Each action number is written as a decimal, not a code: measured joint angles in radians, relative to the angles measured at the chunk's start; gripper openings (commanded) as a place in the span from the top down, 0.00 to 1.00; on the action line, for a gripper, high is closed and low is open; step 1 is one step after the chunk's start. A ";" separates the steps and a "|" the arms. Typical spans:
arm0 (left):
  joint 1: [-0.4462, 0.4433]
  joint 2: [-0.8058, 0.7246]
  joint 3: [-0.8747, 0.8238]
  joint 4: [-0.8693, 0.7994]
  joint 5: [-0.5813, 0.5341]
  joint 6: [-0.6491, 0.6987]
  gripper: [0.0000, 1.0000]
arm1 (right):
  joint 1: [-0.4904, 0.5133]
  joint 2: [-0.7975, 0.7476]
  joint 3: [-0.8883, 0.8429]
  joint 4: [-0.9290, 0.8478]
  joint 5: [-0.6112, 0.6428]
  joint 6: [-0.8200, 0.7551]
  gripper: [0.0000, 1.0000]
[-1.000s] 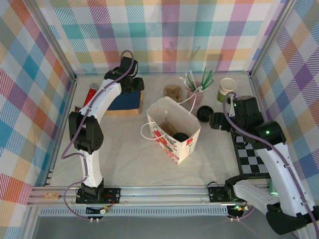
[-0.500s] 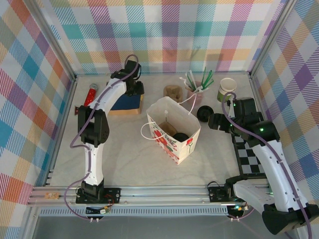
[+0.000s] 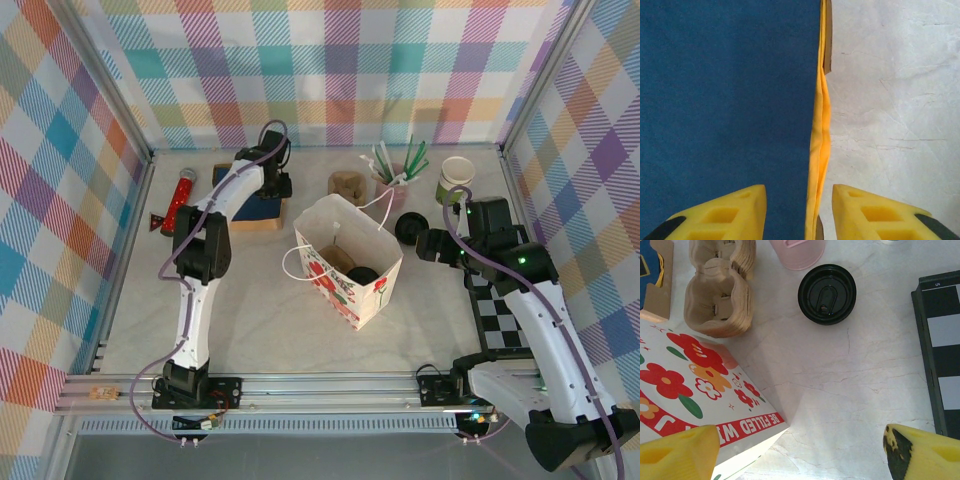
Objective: Pack the takeout coffee
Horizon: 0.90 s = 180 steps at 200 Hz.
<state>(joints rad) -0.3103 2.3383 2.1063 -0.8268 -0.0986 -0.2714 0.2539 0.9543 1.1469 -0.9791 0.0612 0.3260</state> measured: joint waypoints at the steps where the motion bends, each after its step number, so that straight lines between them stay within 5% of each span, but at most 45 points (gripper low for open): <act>1: 0.000 0.001 0.001 0.000 0.000 0.000 0.62 | 0.000 0.000 0.000 0.000 0.000 0.000 0.15; 180: 0.000 0.093 0.111 -0.042 -0.021 0.012 0.68 | -0.006 -0.001 0.000 0.000 -0.003 0.000 0.18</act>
<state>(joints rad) -0.3103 2.4313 2.2173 -0.8692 -0.1192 -0.2596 0.2478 0.9535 1.1469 -0.9787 0.0582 0.3256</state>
